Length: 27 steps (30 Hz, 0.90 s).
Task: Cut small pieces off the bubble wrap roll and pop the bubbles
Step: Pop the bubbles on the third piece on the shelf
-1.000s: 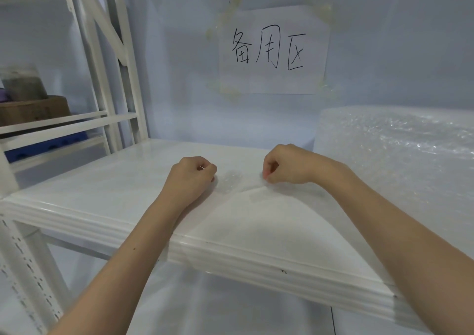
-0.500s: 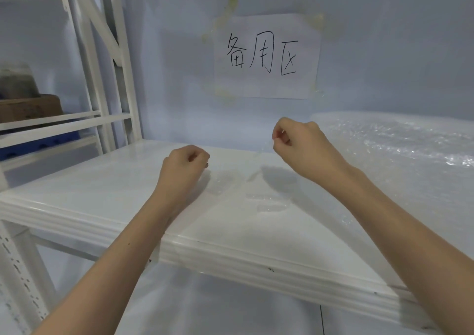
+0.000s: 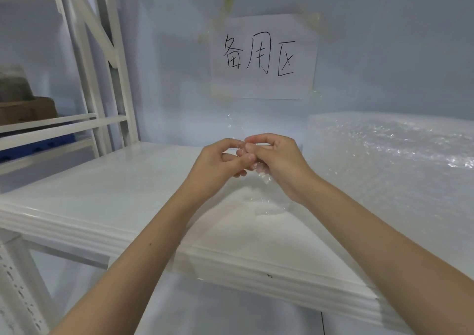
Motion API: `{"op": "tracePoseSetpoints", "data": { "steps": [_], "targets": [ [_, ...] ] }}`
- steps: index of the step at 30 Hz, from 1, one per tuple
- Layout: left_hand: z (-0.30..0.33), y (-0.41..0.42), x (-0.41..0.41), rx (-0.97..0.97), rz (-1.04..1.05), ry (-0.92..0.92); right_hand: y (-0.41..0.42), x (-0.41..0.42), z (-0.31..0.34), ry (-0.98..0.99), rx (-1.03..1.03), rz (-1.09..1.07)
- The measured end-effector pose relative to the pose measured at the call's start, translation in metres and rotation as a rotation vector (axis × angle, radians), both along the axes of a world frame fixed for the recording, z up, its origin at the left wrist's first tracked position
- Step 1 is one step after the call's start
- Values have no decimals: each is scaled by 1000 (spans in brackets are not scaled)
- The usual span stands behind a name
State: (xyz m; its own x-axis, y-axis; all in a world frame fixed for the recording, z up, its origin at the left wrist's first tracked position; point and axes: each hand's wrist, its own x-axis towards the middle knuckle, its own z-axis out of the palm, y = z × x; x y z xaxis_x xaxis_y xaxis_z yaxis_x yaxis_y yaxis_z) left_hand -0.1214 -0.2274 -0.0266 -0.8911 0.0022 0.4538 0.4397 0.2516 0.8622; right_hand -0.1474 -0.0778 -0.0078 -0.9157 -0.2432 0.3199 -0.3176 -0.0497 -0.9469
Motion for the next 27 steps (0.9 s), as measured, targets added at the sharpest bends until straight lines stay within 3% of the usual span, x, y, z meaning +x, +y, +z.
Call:
{"op": "tracePoseSetpoints", "data": {
  "steps": [7,14,21,27],
  "targets": [
    [-6,-8,-3,27,51,58,3,0,-2,-81,-42,67],
    [-10,-8,-3,-21,107,137,4,0,1,-314,3,112],
    [-13,-8,-2,-115,183,162,7,1,-1,-270,69,172],
    [-4,-9,4,30,88,49,9,-4,-5,-230,34,147]
  ]
}}
